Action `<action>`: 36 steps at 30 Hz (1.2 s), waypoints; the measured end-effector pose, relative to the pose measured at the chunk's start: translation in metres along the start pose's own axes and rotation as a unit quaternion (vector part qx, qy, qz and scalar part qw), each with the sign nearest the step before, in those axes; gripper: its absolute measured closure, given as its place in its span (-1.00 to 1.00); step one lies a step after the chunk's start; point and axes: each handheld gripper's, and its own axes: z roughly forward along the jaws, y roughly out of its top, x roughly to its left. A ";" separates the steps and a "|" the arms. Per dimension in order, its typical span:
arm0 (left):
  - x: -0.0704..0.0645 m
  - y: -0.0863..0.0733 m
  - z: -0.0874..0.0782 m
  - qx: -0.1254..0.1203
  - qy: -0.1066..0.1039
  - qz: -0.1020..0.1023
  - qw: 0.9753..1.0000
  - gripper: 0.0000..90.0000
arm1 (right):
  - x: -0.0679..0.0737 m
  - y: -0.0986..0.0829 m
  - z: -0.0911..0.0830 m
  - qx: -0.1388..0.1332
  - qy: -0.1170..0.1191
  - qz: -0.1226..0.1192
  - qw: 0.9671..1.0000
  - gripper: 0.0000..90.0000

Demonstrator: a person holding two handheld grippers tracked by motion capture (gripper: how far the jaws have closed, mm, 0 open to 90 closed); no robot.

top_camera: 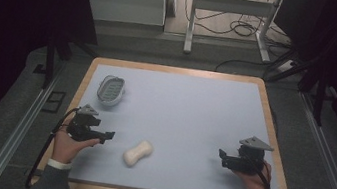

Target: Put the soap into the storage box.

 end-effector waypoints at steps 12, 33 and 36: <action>0.000 0.001 -0.002 -0.003 0.000 -0.002 1.000 -0.54 | -0.005 0.000 -0.009 -0.011 -0.001 0.011 1.000 -0.90; -0.003 0.001 0.000 0.009 0.004 -0.006 1.000 -0.48 | -0.012 -0.003 -0.011 -0.011 0.004 0.019 1.000 -0.88; -0.003 0.001 0.002 0.010 0.006 -0.010 1.000 -0.48 | -0.013 -0.004 -0.011 -0.009 0.008 0.015 1.000 -0.88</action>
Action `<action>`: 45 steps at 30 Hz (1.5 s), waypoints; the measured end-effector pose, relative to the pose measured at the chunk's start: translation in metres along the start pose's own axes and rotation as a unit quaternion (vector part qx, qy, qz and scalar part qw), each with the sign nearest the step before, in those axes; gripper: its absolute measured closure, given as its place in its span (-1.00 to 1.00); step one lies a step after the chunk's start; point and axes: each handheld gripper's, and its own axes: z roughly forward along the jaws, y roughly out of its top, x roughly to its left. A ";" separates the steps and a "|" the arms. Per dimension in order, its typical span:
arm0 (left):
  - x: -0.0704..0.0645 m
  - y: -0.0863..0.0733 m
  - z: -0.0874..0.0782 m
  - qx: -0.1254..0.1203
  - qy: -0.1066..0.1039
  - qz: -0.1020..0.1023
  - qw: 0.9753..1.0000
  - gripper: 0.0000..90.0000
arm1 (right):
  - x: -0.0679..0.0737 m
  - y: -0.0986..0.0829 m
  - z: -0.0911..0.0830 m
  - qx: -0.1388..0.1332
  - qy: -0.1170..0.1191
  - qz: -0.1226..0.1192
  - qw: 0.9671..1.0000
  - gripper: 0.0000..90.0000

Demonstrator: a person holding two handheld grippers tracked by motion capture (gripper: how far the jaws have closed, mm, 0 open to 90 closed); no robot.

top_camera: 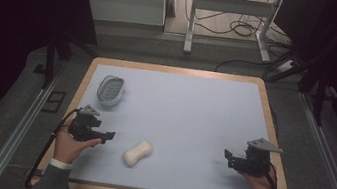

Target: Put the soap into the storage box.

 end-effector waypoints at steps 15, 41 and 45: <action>-0.013 0.012 -0.022 0.013 -0.010 0.031 0.999 -0.53 | -0.006 -0.005 -0.005 0.003 -0.020 0.000 1.000 -0.87; -0.048 0.039 -0.020 0.053 -0.019 0.086 0.995 -0.52 | -0.009 -0.010 -0.008 0.009 -0.027 0.000 1.000 -0.86; -0.058 0.044 -0.016 0.064 -0.025 0.099 0.993 -0.52 | -0.008 -0.010 -0.008 0.010 -0.027 -0.001 1.000 -0.86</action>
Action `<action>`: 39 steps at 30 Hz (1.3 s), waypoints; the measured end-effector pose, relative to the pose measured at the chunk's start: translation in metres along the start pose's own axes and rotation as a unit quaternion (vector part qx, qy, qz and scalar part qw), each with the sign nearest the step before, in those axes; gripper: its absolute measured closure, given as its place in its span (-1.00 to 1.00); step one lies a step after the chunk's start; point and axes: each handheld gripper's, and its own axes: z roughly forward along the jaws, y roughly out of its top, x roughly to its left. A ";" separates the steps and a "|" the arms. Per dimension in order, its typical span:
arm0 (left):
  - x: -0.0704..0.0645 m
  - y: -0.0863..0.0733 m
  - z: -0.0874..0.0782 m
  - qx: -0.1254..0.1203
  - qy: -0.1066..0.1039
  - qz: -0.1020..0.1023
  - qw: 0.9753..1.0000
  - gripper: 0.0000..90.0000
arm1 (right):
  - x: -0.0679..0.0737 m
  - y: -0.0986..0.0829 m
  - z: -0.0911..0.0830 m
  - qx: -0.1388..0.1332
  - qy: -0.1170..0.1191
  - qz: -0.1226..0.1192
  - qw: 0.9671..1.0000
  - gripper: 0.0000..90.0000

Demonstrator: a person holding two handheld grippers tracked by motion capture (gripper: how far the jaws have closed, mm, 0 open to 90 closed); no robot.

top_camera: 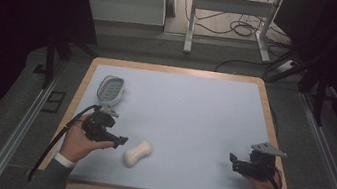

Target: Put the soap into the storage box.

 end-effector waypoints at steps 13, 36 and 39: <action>-0.023 0.014 0.023 0.039 -0.009 0.035 0.999 -0.53 | 0.000 -0.001 0.001 0.005 -0.001 -0.002 1.000 -0.86; -0.037 0.019 0.063 0.099 -0.030 0.050 0.993 -0.48 | 0.001 -0.002 0.005 0.013 -0.003 -0.006 1.000 -0.86; -0.039 0.018 0.070 0.111 -0.032 0.050 0.992 -0.45 | 0.001 -0.002 0.005 0.015 -0.003 -0.004 1.000 -0.85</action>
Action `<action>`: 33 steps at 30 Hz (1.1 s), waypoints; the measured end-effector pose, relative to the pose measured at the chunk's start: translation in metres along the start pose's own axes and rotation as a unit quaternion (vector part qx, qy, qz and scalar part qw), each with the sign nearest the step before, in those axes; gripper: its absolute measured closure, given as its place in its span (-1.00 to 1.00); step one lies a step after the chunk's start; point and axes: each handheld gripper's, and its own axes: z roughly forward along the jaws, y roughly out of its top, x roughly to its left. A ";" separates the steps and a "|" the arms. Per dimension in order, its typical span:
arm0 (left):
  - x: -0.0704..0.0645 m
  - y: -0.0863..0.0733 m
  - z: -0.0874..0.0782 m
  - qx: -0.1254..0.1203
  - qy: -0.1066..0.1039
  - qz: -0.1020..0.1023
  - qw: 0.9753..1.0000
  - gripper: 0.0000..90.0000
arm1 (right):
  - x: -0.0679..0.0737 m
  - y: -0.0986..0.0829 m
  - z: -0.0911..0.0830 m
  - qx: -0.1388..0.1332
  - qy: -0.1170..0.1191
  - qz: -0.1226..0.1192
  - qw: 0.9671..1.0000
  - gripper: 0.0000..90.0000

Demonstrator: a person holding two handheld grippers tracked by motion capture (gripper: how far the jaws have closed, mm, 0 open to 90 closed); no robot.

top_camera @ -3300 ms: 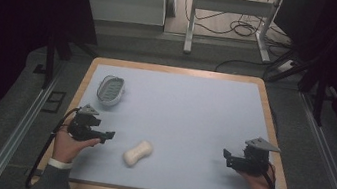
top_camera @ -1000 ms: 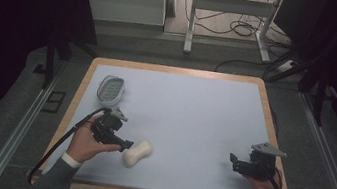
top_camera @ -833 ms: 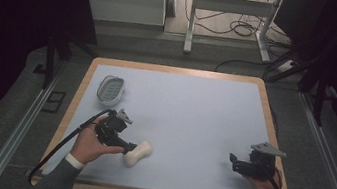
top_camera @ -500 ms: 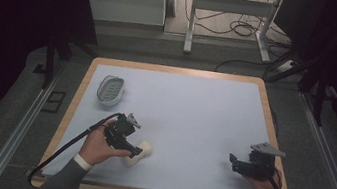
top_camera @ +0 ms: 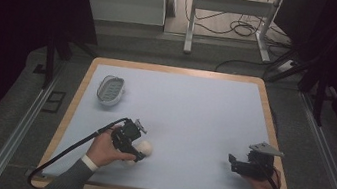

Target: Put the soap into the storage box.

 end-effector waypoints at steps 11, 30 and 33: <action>0.002 -0.003 0.014 0.018 -0.002 -0.008 1.000 -0.25 | 0.000 0.000 0.001 0.002 -0.001 0.000 1.000 -0.86; 0.010 -0.006 -0.003 -0.003 -0.005 -0.008 1.000 0.10 | -0.003 -0.001 0.000 0.000 -0.005 0.005 1.000 -0.86; 0.016 -0.006 -0.010 -0.001 -0.006 -0.013 1.000 0.10 | -0.003 0.000 -0.001 0.000 -0.005 0.004 1.000 -0.86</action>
